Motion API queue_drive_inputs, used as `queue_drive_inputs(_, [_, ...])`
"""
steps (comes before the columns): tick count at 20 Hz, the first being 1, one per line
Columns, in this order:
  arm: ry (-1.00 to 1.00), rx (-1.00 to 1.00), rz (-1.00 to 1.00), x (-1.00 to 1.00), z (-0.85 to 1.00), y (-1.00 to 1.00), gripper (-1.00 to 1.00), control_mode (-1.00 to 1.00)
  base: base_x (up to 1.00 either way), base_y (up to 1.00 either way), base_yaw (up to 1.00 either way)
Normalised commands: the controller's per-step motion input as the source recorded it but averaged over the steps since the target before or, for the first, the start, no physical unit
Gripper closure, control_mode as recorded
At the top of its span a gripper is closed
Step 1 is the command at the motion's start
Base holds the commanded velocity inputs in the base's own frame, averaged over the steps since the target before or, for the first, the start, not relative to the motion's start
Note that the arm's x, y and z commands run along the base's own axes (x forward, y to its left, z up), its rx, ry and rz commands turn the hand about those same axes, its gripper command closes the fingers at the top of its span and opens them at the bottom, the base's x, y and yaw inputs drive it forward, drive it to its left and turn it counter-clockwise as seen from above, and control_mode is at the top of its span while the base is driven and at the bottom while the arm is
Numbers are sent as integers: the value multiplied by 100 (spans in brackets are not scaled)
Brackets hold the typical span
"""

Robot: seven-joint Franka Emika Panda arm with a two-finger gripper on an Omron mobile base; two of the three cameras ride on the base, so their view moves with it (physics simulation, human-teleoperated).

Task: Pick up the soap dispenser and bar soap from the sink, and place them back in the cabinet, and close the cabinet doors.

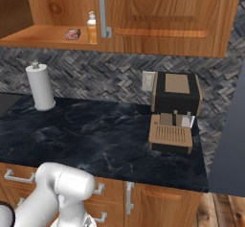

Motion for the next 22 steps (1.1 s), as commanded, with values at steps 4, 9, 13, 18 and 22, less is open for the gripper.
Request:
queue_drive_inputs(4, [0,0,-11,0,0,0,-100,-100,0,0,0])
queue_drive_inputs(9, [0,0,-10,0,0,0,-100,-100,0,0,0])
queue_drive_inputs(13, [0,0,-8,-4,0,0,-100,-100,0,0,0])
queue_drive_inputs(18, [0,0,-12,-2,0,1,-100,-100,0,0,0])
queue_drive_inputs(22, [0,0,-11,-22,0,0,-100,-100,0,0,0])
